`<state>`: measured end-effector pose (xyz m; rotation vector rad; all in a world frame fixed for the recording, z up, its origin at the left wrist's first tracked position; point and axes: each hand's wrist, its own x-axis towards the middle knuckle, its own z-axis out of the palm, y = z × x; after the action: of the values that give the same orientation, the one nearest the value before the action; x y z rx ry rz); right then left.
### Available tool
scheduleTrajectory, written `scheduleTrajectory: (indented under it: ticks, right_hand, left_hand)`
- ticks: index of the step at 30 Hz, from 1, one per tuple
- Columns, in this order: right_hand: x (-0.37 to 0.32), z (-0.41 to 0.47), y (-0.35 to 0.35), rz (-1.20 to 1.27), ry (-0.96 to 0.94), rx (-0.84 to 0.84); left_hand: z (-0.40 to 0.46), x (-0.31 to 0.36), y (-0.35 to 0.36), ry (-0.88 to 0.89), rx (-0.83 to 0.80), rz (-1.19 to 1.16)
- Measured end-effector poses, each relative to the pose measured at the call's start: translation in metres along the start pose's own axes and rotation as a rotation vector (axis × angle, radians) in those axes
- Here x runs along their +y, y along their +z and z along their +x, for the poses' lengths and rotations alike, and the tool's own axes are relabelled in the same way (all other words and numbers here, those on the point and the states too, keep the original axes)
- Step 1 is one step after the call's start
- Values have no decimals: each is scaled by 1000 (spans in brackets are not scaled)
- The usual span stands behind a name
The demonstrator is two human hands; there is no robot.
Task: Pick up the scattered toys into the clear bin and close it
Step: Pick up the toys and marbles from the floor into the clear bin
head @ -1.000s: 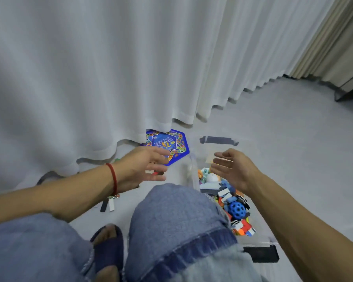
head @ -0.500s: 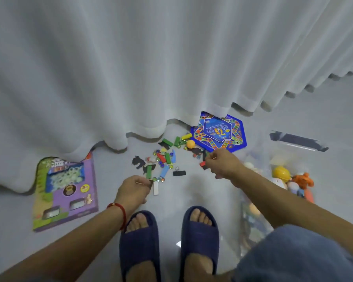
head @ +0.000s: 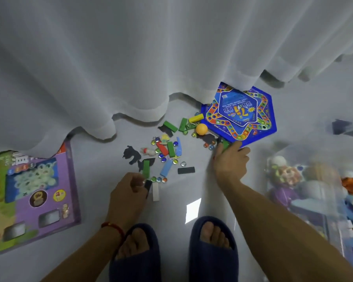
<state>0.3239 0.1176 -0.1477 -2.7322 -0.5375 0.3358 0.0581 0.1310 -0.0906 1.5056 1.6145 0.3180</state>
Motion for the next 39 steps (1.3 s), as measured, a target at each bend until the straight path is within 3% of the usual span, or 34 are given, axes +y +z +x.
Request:
scheduleTrajectory:
  ticks: [11,16,19,21,25,28,30,32,34,36,39]
  right_hand:
    - [48,-45,14,-284,-315,102]
    - [71,-57,18,-422,-490,45]
    - [75,-51,15,-369,-519,10]
    - [71,-53,11,-175,-433,-27]
    - [41,-80,-6,329,-284,-137]
    - [17,-127,-24,539,-454,-343]
    - [10,-148,-30,352,-704,-461]
    - [6,-149,-30,210,-858,-514]
    - [-1,-139,-33,308,-768,-497]
    - [-3,-120,-26,333,-671,-352]
    - [-4,-87,-6,65,-673,-295]
  left_hand:
    - [-12,20,31,105,-103,-102]
    - [-24,17,38,123,-133,-127]
    - [-25,13,40,64,-159,-149]
    - [-24,15,41,8,-199,-205]
    - [-26,37,41,-238,-323,-618]
    - [-20,41,37,-549,-555,-1124]
    - [-12,33,32,-594,-670,-1305]
    - [-11,26,30,-638,-657,-1360]
    - [-13,20,31,-637,-605,-1404]
    - [-16,16,32,-622,-527,-1462]
    - [-15,15,29,-604,-449,-1415]
